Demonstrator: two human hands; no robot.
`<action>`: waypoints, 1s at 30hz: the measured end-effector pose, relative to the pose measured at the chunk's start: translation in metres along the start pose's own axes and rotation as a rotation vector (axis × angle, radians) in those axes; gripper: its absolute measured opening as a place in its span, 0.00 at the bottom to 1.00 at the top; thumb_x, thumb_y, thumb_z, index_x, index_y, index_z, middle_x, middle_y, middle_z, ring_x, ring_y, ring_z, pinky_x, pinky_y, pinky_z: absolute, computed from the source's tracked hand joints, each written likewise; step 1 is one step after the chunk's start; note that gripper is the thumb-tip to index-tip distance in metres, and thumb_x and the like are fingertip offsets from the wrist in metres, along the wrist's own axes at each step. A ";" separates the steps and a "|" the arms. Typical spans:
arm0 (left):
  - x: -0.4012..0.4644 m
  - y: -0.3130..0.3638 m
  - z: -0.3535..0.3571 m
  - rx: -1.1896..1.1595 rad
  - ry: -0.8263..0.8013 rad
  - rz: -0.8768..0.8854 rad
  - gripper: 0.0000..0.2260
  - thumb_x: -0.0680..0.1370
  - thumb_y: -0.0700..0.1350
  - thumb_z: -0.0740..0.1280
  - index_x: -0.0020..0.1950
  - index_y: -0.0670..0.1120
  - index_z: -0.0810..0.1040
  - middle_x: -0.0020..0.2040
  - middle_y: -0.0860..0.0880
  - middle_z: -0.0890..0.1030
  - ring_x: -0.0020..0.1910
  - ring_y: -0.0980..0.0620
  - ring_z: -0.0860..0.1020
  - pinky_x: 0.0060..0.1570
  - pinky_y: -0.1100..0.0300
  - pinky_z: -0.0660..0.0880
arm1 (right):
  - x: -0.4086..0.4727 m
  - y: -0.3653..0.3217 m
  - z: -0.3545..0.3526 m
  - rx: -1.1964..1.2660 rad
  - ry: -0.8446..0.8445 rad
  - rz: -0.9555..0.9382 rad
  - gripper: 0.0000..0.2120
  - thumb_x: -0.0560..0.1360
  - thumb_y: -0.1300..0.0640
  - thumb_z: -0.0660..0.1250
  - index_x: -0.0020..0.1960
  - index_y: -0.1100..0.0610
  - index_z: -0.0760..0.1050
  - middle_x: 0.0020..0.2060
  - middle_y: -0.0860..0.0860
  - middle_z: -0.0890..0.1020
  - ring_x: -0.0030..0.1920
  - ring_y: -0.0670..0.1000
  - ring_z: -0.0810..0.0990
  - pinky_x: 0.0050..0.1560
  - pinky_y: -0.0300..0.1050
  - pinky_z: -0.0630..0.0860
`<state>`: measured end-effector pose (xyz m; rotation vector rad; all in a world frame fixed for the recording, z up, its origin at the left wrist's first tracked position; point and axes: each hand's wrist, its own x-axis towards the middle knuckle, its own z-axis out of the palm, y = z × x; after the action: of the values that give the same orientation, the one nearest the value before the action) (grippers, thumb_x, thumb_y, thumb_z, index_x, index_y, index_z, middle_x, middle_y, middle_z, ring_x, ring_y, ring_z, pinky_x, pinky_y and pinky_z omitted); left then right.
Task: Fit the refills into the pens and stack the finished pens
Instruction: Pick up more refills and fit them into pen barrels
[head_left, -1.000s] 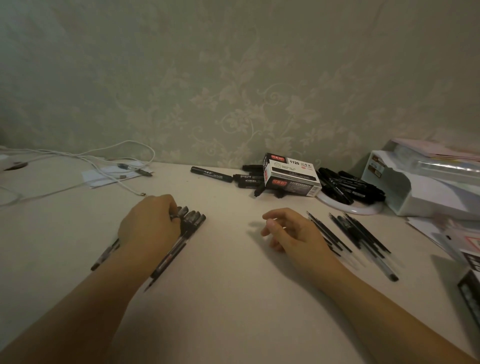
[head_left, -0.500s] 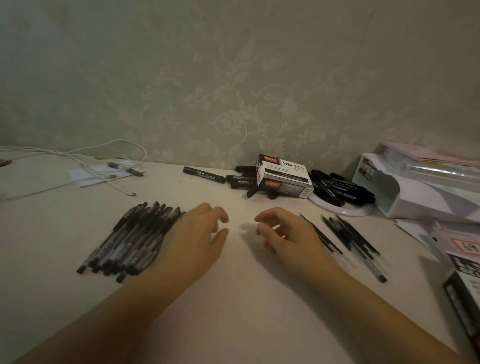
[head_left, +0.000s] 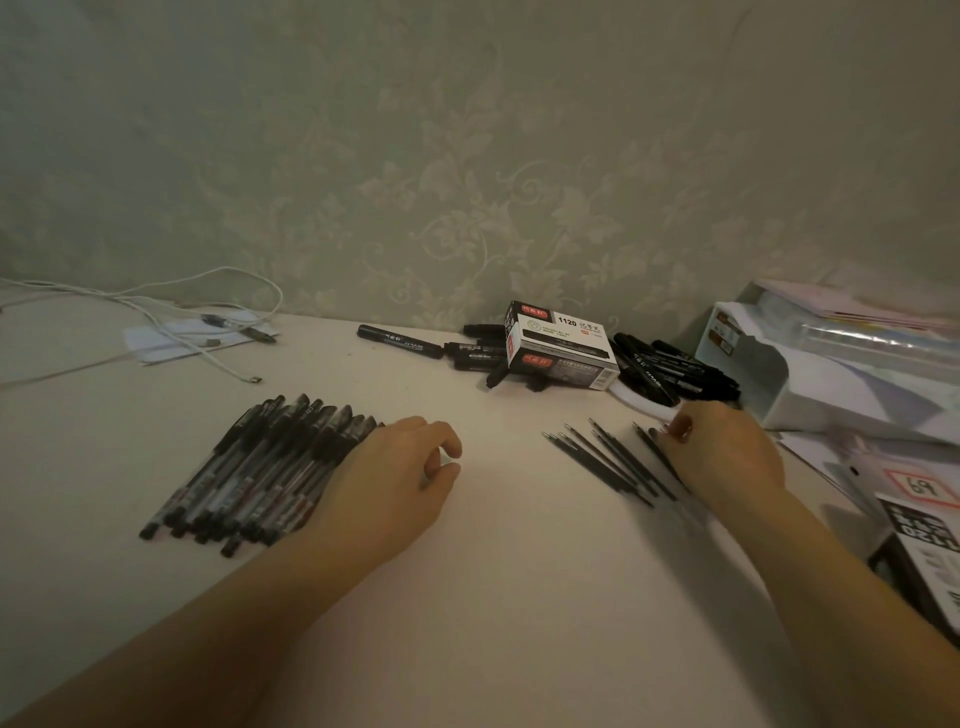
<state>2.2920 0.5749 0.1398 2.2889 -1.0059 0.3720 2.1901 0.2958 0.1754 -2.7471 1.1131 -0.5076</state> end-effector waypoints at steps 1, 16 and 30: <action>0.000 0.000 0.000 -0.002 0.000 -0.002 0.04 0.78 0.48 0.66 0.51 0.55 0.77 0.39 0.58 0.74 0.36 0.60 0.72 0.41 0.64 0.73 | -0.001 0.001 0.002 -0.005 -0.016 0.011 0.06 0.79 0.53 0.67 0.51 0.55 0.78 0.41 0.53 0.79 0.41 0.53 0.78 0.41 0.47 0.76; 0.000 0.003 -0.003 -0.056 -0.008 -0.037 0.03 0.77 0.48 0.66 0.49 0.54 0.79 0.38 0.56 0.76 0.35 0.59 0.73 0.41 0.60 0.75 | -0.013 -0.040 -0.020 0.464 0.022 -0.164 0.04 0.77 0.53 0.71 0.48 0.53 0.80 0.40 0.45 0.81 0.40 0.44 0.78 0.38 0.38 0.72; -0.001 0.012 -0.003 -0.281 -0.054 -0.028 0.14 0.78 0.61 0.58 0.47 0.55 0.79 0.38 0.54 0.81 0.38 0.59 0.78 0.40 0.59 0.76 | -0.060 -0.082 0.032 1.462 -0.567 -0.150 0.07 0.78 0.64 0.68 0.55 0.60 0.77 0.42 0.59 0.86 0.42 0.51 0.86 0.42 0.36 0.79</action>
<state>2.2826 0.5706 0.1466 2.0658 -0.9839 0.1465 2.2144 0.3966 0.1501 -1.4686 0.1566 -0.2943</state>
